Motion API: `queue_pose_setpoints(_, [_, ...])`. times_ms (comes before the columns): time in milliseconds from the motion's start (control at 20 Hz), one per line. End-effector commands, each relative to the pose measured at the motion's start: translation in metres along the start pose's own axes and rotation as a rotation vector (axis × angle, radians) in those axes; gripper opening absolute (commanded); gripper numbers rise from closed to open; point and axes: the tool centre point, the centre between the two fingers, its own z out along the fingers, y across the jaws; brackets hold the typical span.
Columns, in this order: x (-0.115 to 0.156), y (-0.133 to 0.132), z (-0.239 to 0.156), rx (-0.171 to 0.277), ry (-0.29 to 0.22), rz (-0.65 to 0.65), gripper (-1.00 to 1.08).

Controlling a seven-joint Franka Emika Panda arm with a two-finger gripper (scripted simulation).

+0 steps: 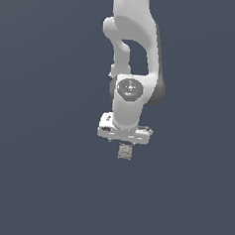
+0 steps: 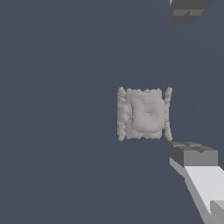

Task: Pick up the object and move it to a goal position.

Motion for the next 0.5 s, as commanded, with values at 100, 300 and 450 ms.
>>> queue_pose_setpoints(100, [0.006, -0.016, 0.015, 0.001, 0.003, 0.002, 1.0])
queue_pose_setpoints(300, [0.007, -0.022, 0.02, 0.003, 0.004, 0.002, 1.0])
queue_pose_setpoints(450, [0.007, -0.021, 0.02, 0.002, 0.003, 0.001, 1.0])
